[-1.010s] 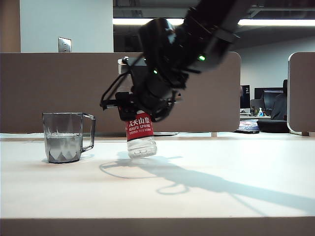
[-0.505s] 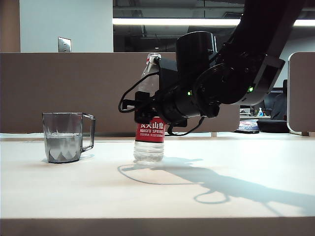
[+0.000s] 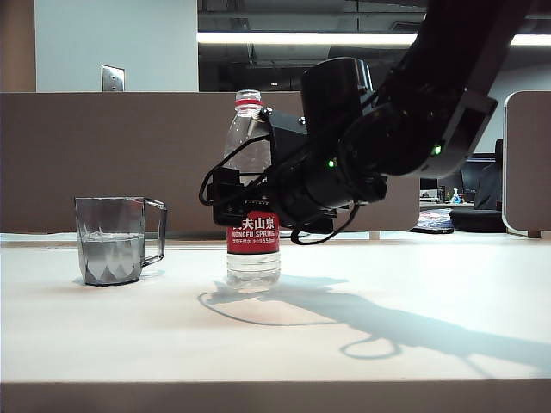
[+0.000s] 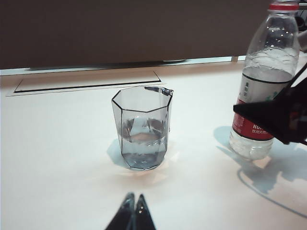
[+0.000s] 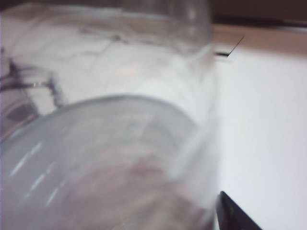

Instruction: Pick up the mineral water bottle on the table and pour water into the mug until it's half full.

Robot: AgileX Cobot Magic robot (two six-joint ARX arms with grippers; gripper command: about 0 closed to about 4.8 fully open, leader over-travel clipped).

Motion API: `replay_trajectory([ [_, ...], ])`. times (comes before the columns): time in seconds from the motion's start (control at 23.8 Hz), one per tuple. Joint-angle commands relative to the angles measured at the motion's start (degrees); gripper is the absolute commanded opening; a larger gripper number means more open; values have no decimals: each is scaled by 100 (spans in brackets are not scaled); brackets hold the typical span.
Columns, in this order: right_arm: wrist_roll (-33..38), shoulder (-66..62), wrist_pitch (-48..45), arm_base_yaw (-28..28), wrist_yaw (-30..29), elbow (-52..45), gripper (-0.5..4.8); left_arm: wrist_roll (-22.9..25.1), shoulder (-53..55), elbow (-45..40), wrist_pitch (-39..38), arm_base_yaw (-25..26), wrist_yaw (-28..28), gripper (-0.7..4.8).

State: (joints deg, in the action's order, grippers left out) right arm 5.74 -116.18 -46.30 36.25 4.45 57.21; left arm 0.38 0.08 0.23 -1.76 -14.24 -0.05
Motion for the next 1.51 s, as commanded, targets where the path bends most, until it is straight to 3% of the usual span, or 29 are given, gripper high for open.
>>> replay_trajectory([
  [0.04,-2,304,107,37,-7,-149,479,2,0,17,52,7,11,-5],
  [0.29,9,1178,109,50,9,-984,479,2,0,20,55,37,22,-5],
  [0.59,348,2671,175,59,-105,-2201,479,2,0,20,52,992,28,-5],
  [0.72,555,3620,461,63,-549,-2752,479,2,0,20,52,1309,11,-5],
  [0.76,629,3816,520,61,-654,-2855,424,2,0,20,52,1329,11,-5],
  [0.8,649,4155,640,61,-820,-3005,296,2,0,20,52,1329,11,-5],
  [0.84,649,4308,699,61,-874,-3073,246,2,0,20,52,1329,11,-5],
  [0.88,649,4614,765,63,-999,-3209,153,2,0,20,52,1329,11,-5],
  [1.01,632,5204,1154,59,-1071,-3399,6,2,0,20,52,1331,11,-5],
  [1.18,623,5549,1801,42,-1038,-3460,-5,2,0,20,52,1331,13,-5],
  [1.51,623,5554,1825,42,-1058,-3458,-5,2,0,20,52,1331,13,-5],
])
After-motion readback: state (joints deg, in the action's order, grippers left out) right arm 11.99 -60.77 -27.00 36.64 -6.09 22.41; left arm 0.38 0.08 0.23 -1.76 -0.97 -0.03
